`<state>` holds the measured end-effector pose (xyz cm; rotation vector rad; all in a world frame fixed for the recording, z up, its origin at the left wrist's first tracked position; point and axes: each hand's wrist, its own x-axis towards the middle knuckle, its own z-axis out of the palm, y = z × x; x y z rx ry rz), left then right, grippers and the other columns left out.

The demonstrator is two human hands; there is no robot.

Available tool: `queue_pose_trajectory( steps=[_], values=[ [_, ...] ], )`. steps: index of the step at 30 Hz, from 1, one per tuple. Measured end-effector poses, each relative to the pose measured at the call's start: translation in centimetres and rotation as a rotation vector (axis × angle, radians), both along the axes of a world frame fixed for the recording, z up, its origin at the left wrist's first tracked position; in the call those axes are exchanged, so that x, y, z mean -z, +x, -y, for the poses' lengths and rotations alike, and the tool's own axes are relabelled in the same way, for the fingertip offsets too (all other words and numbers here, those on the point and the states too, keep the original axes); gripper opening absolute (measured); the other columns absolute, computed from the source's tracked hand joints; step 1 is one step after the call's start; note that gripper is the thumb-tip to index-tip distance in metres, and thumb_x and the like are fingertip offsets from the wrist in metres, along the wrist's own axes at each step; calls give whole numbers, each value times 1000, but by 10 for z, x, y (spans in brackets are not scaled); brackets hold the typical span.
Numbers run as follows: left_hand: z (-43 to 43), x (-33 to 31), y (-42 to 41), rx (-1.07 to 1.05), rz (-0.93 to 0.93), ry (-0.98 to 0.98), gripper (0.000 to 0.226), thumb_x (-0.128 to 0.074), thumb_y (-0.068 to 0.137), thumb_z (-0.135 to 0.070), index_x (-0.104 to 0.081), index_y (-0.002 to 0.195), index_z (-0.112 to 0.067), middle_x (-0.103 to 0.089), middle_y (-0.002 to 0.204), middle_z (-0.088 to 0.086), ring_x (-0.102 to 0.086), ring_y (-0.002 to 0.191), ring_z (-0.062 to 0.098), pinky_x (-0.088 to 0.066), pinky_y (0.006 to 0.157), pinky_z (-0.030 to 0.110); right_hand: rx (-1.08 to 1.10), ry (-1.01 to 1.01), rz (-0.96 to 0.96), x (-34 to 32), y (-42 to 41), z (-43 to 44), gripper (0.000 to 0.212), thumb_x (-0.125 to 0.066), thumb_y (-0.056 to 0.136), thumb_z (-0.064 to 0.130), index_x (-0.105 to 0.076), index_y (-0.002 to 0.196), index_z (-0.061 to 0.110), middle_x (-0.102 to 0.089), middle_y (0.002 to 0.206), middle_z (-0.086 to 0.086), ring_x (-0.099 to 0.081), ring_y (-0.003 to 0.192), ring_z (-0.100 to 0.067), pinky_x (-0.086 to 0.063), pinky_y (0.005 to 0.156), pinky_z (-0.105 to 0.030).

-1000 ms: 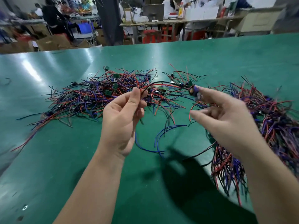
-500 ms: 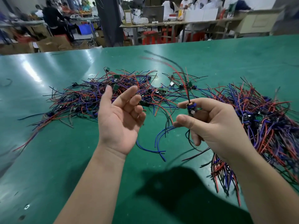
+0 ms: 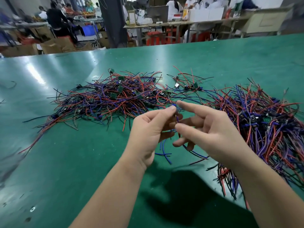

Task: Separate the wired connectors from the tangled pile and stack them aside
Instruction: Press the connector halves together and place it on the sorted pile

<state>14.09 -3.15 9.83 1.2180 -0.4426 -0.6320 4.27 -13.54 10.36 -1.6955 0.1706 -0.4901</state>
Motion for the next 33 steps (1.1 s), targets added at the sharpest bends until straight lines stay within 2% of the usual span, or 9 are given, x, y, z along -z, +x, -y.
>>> queue_pose_trajectory(
  steps=[4,5,8,11,14,17,20,24,33],
  values=[
    [-5,-6,6,92,-15,29,25,-58,88,-29,-76,73,-18,-72,69,1,-67,56,8,-48,48,15,164,213,96,-7,1,3,11,-67,84,15,-69,94,14,-70,67,-8,-61,44,-19,-37,38,-18],
    [-5,-7,6,126,-3,41,25,-60,86,-29,-77,70,-21,-71,66,0,-63,50,7,-48,47,15,202,246,86,-7,1,5,9,-66,84,19,-71,87,12,-68,64,-7,-57,41,-17,-35,38,-17],
    [-4,-8,1,279,14,110,25,-56,74,-34,-77,66,-23,-69,59,0,-54,41,6,-46,45,17,146,341,-24,-7,3,8,30,-67,67,37,-74,72,8,-64,61,-4,-49,43,-12,-32,43,-18],
    [-4,-4,-3,394,61,176,26,-57,76,-35,-77,68,-20,-70,62,1,-57,44,8,-48,48,17,72,369,-84,-4,2,10,28,-72,58,33,-75,70,7,-61,59,-4,-44,48,-12,-33,46,-18],
    [-4,0,-3,326,138,195,25,-65,75,-37,-73,63,-17,-68,60,1,-61,48,11,-50,52,20,78,383,-90,-1,2,13,29,-73,58,27,-69,68,0,-59,56,-5,-43,48,-9,-33,44,-15],
    [-8,2,-1,379,226,169,26,-73,78,-26,-65,54,-18,-62,61,5,-62,51,12,-51,54,21,123,388,-61,-3,2,13,30,-72,57,22,-65,68,-4,-55,54,-5,-42,44,-8,-31,41,-14],
    [-13,1,-3,565,245,218,21,-70,78,-17,-61,60,-17,-65,60,4,-65,55,12,-51,55,19,262,449,43,-9,-2,22,20,-70,59,17,-66,69,1,-58,50,0,-45,40,-5,-36,39,-13],
    [-15,2,-9,827,240,343,19,-69,79,-13,-58,63,-15,-67,59,-1,-65,58,11,-53,61,22,424,514,152,-16,-8,34,6,-71,59,17,-72,53,17,-63,52,4,-51,41,-3,-42,43,-12],
    [-21,-2,-5,915,269,438,20,-68,76,-11,-55,61,-13,-63,55,-4,-61,52,6,-46,55,14,513,322,219,-14,-8,30,5,-77,60,21,-73,61,19,-67,56,4,-64,51,-8,-42,43,-15]
  ],
)
